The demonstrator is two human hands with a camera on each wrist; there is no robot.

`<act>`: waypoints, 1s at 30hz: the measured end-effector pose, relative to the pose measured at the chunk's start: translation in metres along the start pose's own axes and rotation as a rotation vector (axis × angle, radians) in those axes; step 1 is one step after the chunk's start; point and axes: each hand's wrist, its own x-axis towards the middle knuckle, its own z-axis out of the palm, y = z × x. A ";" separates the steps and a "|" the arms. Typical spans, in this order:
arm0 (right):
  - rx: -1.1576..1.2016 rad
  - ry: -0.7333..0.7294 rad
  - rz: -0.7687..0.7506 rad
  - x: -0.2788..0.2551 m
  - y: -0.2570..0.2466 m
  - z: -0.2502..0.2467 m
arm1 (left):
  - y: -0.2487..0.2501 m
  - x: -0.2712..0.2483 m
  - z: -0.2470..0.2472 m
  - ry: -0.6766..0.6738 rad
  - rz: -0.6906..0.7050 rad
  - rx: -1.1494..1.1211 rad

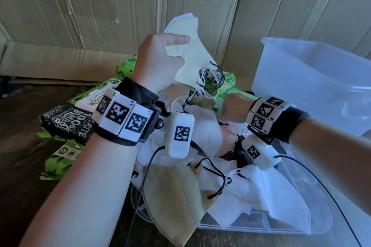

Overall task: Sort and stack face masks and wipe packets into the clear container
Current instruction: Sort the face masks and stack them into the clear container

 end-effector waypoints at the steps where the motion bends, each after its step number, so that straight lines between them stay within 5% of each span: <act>1: -0.007 -0.045 -0.022 0.001 -0.002 0.000 | 0.002 -0.001 -0.001 -0.007 -0.006 -0.001; 9: 0.073 -0.163 -0.182 0.002 -0.006 0.005 | -0.001 0.001 0.003 -0.027 0.002 0.015; 25: 0.841 0.456 -0.055 -0.067 0.036 -0.087 | -0.001 -0.003 0.012 -0.092 0.065 0.135; 30: 1.016 0.706 -0.143 -0.076 0.018 -0.090 | 0.010 -0.013 0.017 -0.281 0.063 -0.101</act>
